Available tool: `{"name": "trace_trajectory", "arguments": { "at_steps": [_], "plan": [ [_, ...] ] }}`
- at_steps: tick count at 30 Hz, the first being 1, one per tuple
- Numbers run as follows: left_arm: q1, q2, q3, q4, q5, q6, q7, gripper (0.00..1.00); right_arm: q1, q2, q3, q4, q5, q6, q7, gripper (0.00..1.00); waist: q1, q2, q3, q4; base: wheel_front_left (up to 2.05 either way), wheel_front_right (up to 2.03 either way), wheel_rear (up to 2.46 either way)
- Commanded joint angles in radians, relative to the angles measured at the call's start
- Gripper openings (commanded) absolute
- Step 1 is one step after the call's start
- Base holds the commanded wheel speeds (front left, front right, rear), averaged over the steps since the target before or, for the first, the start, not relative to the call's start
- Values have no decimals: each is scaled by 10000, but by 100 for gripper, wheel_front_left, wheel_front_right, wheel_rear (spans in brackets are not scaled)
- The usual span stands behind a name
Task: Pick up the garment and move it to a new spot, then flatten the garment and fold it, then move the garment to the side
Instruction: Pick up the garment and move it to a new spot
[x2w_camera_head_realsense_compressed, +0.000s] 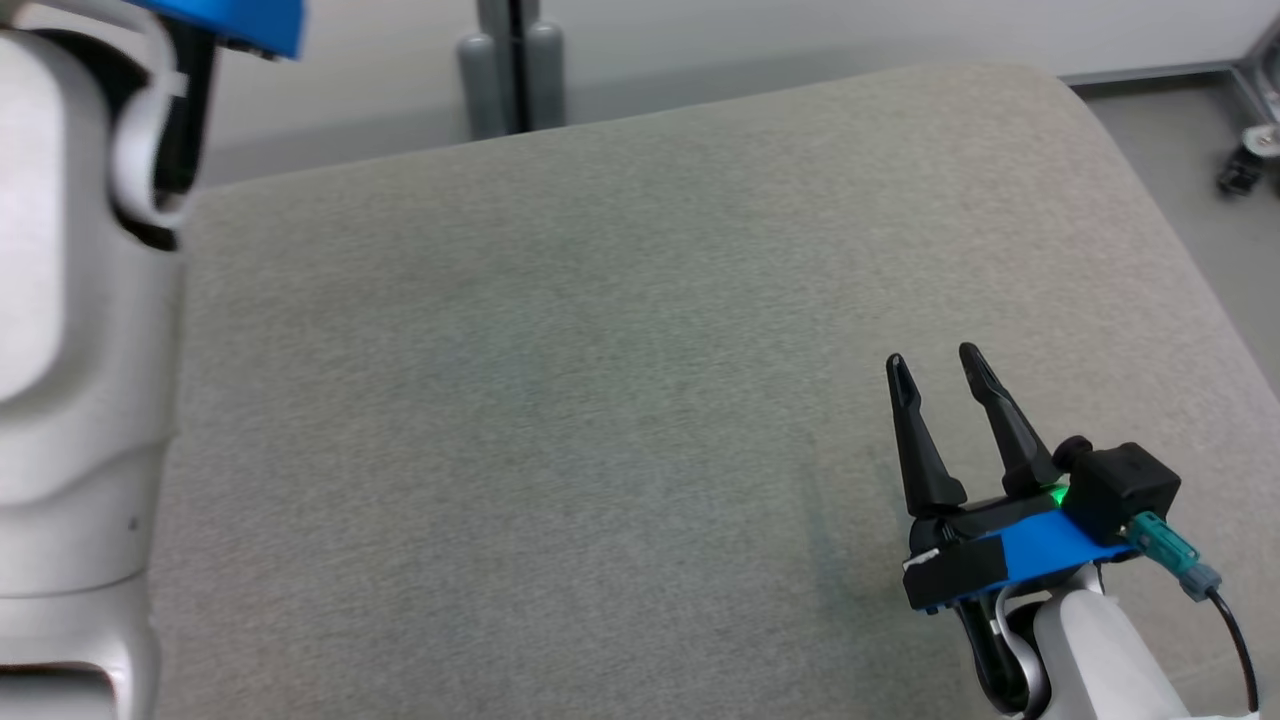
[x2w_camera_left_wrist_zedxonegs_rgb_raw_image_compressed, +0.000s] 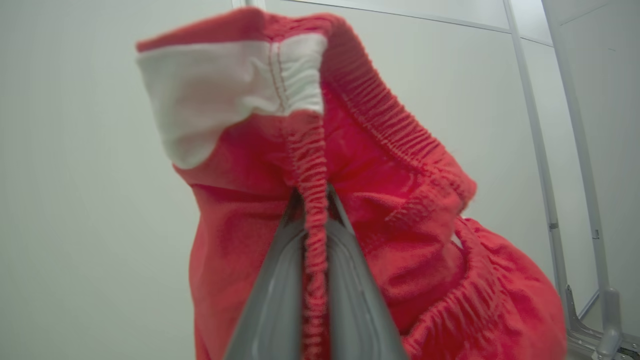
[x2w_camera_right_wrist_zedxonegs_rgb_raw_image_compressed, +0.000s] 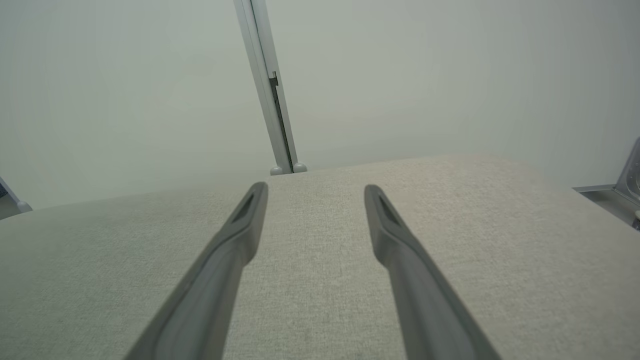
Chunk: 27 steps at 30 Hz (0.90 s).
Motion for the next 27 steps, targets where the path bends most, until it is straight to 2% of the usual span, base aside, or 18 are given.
{"name": "trace_trajectory", "arguments": {
  "at_steps": [1,10,18,20,27],
  "plan": [
    [220,-150,-240,-30,11,-58,83,0,-36,-45,-4,-82,145,5,-29,100,-1,0,-66,-315,0,0,0],
    [2408,-783,-1368,782,-159,-27,-129,0,13,-47,106,-246,424,5,-31,100,-1,0,265,-991,0,0,0],
    [4182,-1224,-1845,2414,-338,56,-923,0,72,-45,69,-232,463,5,-32,100,-1,0,463,-1053,0,0,0],
    [4443,-1309,-2056,2821,-164,101,-1122,100,84,-45,37,-179,419,5,-32,100,-1,0,448,-986,0,0,0],
    [4964,-1748,-2580,3318,-40,117,-1772,100,168,-45,-47,-38,315,5,-32,100,-1,0,162,-609,0,0,0]
  ]
}}
